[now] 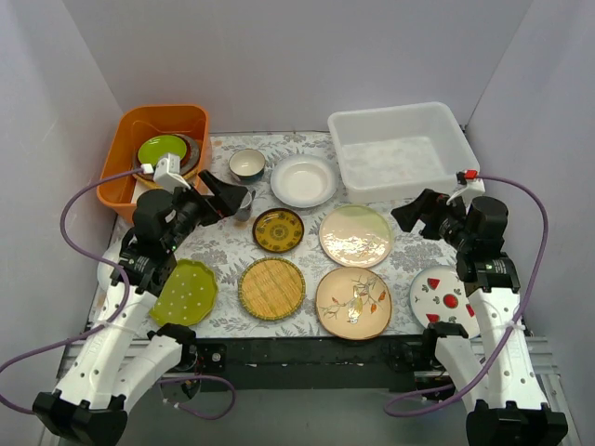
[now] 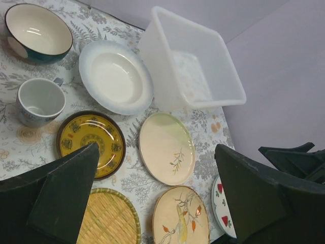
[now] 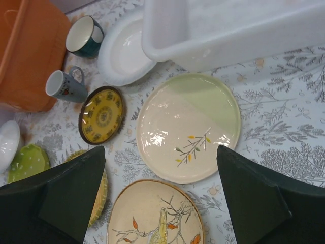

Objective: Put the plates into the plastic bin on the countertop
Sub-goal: Pick up the plate from the corner of the board.

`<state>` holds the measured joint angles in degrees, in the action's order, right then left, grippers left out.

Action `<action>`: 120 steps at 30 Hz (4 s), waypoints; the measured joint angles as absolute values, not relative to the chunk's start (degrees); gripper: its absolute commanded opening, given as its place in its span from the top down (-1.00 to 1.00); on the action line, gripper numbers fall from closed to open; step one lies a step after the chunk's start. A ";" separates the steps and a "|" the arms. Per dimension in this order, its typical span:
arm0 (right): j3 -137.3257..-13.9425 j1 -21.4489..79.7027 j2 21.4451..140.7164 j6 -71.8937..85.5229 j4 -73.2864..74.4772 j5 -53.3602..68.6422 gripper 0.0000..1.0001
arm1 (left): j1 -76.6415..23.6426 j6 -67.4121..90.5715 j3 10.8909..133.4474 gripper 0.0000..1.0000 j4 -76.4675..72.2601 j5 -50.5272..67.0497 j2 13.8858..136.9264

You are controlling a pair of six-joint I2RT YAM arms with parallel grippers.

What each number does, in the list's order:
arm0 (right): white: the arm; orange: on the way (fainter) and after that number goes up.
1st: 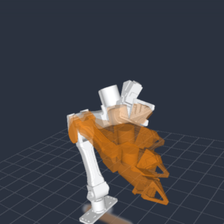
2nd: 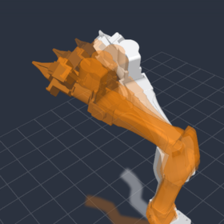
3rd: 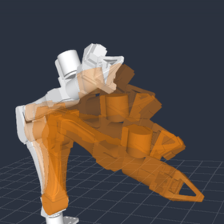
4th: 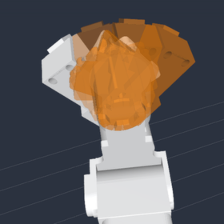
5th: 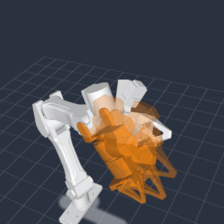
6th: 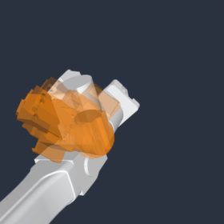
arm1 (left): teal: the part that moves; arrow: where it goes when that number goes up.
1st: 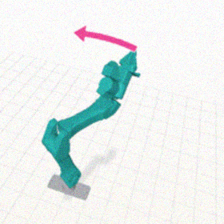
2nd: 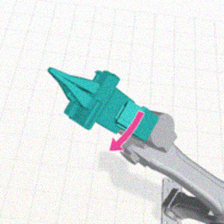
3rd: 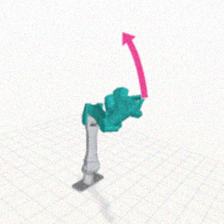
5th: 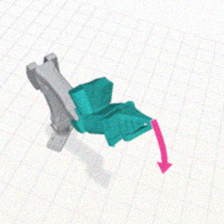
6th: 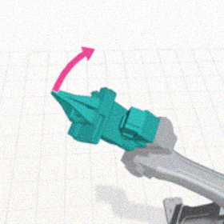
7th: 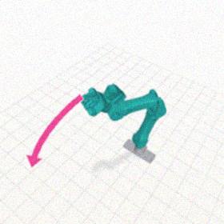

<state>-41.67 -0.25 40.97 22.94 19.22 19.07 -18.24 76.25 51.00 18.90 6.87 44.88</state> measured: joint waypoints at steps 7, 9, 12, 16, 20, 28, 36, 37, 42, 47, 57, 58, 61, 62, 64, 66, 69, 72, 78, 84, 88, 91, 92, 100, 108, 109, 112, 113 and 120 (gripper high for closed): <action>-46.94 -0.25 42.63 23.73 20.03 22.76 -0.96 | -18.24 72.82 56.93 -0.96 18.31 9.76 50.85; -47.16 -0.25 43.18 23.77 20.80 23.22 -0.96 | -18.46 71.26 59.94 -0.96 18.76 11.97 54.30; -47.18 -0.25 44.38 23.83 22.26 24.18 -0.96 | -20.29 69.19 65.32 -0.97 20.14 13.41 60.45; -47.16 -0.25 44.73 23.86 23.94 24.67 -0.96 | -26.57 65.41 76.44 -0.96 27.11 10.37 72.49; -47.16 -0.25 45.76 23.40 25.47 24.60 -0.96 | -34.57 61.58 84.62 -0.96 35.05 1.58 83.96; -47.09 -0.25 52.10 20.53 30.81 24.62 -0.96 | -38.13 59.68 98.96 -0.96 49.45 -6.63 100.09; -43.83 -0.25 47.11 19.22 31.51 25.93 -0.95 | -37.78 60.75 88.42 -0.96 45.60 -3.62 90.59; -42.92 -0.25 46.41 19.22 31.48 26.17 -0.95 | -37.78 61.17 87.64 -0.96 44.95 -3.16 89.47; -38.04 -0.25 44.29 19.25 31.33 27.92 -0.93 | -37.78 63.40 84.71 -0.96 41.93 0.62 85.80; -35.40 -0.25 42.28 19.29 31.46 29.47 -0.91 | -37.78 66.02 76.34 -0.94 38.30 4.60 82.72; -28.10 -0.25 36.38 19.31 31.64 32.16 -0.84 | -38.06 72.53 60.90 -0.92 31.88 11.18 75.55; -26.92 -0.25 35.73 19.35 31.68 32.62 -0.83 | -38.22 73.03 60.07 -0.92 31.33 11.49 75.05; -24.86 -0.25 34.48 19.57 32.03 33.61 -0.80 | -39.31 74.59 57.74 -0.93 30.09 12.01 73.45; -24.43 -0.25 34.24 19.57 32.08 33.78 -0.80 | -39.68 74.98 57.30 -0.93 29.91 12.10 73.08; -23.83 -0.25 33.93 19.66 32.05 34.46 -0.80 | -40.56 76.03 56.45 -0.93 29.41 12.10 72.20; -23.73 -0.25 33.95 19.66 32.08 34.85 -0.78 | -41.60 77.45 55.57 -0.95 28.34 11.97 71.37; -23.73 -0.25 34.50 19.57 32.01 35.40 -0.78 | -44.12 79.64 54.48 -0.96 26.52 10.72 70.91; -23.68 -0.25 35.05 19.59 31.86 35.62 -0.75 | -48.62 82.21 54.00 -0.96 24.77 8.95 72.03; -23.62 -0.25 34.46 19.68 31.81 36.18 -0.74 | -58.39 85.60 56.27 -0.96 23.51 4.49 81.82; -23.57 -0.25 30.50 20.21 31.86 35.79 -0.72 | -59.46 87.26 56.64 -0.96 24.56 0.30 82.28; -23.55 -0.25 30.44 20.97 32.60 35.75 -0.71 | -59.33 87.46 56.64 -0.96 25.06 -2.13 76.36; -23.55 -0.25 30.28 21.17 33.43 35.07 -0.70 | -59.33 88.09 56.47 -0.96 25.08 -3.11 72.64; -23.55 -0.25 30.20 21.21 33.76 34.72 -0.70 | -59.33 88.53 55.90 -0.96 24.84 -3.46 71.50; -23.55 -0.25 29.91 21.06 37.93 32.73 -0.62 | -59.33 92.97 47.44 -0.83 24.05 -4.10 62.57; -23.55 -0.25 27.55 20.86 41.30 31.44 -0.43 | -59.33 95.02 45.39 -0.67 21.21 -2.81 63.13; -23.55 -0.25 27.42 20.82 41.91 31.07 -0.38 | -59.33 95.24 44.82 -0.66 20.45 -2.50 63.42; -23.55 -0.25 27.40 20.86 43.70 30.02 -0.32 | -59.33 95.92 43.18 -0.63 19.03 -1.72 64.86; -23.55 -0.25 27.40 20.86 44.10 29.74 -0.32 | -59.33 96.16 42.70 -0.63 18.46 -1.41 65.56; -23.55 -0.25 27.44 21.06 45.54 27.62 -0.32 | -59.33 96.95 41.65 -0.62 15.73 0.82 70.06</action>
<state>-23.55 -0.25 27.44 21.06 45.54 27.62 -59.33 96.95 41.65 15.73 0.82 70.06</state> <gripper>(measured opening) 0.663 0.813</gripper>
